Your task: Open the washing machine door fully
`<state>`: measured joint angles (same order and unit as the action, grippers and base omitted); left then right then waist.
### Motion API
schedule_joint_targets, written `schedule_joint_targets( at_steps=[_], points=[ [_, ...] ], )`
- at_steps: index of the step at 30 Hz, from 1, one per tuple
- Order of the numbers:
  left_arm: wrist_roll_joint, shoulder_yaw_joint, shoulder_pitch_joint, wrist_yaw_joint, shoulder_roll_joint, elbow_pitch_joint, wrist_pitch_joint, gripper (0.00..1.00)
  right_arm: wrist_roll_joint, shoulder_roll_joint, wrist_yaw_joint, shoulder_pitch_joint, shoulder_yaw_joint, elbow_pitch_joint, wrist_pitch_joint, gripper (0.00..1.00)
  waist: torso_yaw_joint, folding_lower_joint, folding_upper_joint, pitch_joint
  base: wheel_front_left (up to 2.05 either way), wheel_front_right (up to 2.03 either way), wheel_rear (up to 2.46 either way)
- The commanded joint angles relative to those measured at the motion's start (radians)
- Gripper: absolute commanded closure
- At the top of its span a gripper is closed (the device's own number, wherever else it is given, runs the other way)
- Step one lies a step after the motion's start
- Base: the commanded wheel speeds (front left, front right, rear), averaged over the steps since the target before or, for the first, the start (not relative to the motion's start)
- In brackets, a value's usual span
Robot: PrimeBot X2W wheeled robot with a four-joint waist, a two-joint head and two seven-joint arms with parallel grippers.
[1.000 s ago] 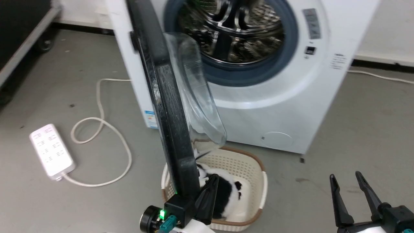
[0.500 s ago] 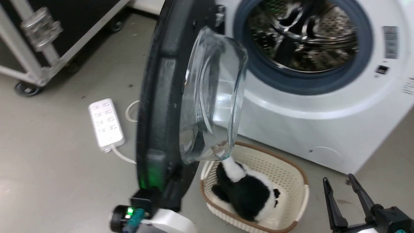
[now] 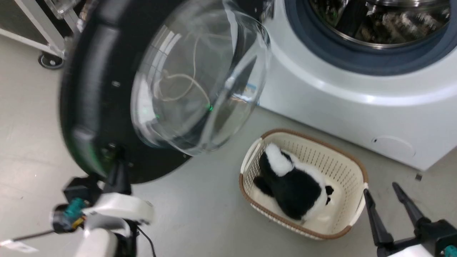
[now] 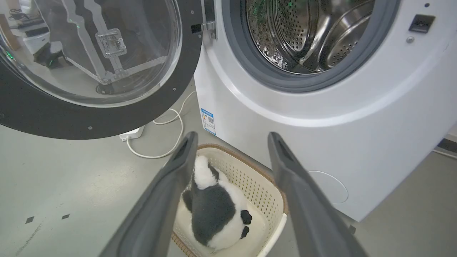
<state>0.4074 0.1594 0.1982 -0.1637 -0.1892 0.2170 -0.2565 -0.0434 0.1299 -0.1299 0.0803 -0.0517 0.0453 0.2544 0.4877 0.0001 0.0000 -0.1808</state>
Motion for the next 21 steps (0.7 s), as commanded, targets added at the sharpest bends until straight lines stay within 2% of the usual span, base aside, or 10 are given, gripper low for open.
schedule_joint_targets(
  at_steps=[1, 9, 10, 16, 21],
  points=[
    [0.013, -0.023, 0.035, 0.004, -0.020, 0.018, -0.005, 1.00, 0.002, 0.017, -0.001, -0.021, 0.002, -0.015, -0.005, 0.00, -0.007, -0.0001, 0.0000, -0.045, 0.00, 0.00, 0.00],
    [0.080, -0.123, 0.164, 0.041, -0.116, 0.159, 0.007, 1.00, -0.005, 0.057, -0.001, -0.039, -0.009, -0.055, -0.031, 0.00, -0.041, -0.0001, 0.0000, -0.126, 0.00, 0.00, 0.00],
    [0.093, -0.143, 0.202, 0.050, -0.139, 0.216, 0.007, 1.00, -0.007, 0.065, -0.001, -0.043, -0.014, -0.067, -0.037, 0.00, -0.053, -0.0001, 0.0000, -0.145, 0.00, 0.00, 0.00],
    [0.114, -0.204, 0.244, 0.057, -0.165, 0.296, -0.002, 1.00, -0.008, 0.064, -0.001, -0.047, -0.016, -0.075, -0.040, 0.00, -0.070, -0.0001, 0.0000, -0.159, 0.00, 0.00, 0.00],
    [0.089, -0.215, 0.248, 0.070, -0.157, 0.312, -0.005, 1.00, -0.009, 0.059, -0.001, -0.050, -0.021, -0.067, -0.036, 0.00, -0.074, -0.0001, 0.0000, -0.149, 0.00, 0.00, 0.00]
  ],
)
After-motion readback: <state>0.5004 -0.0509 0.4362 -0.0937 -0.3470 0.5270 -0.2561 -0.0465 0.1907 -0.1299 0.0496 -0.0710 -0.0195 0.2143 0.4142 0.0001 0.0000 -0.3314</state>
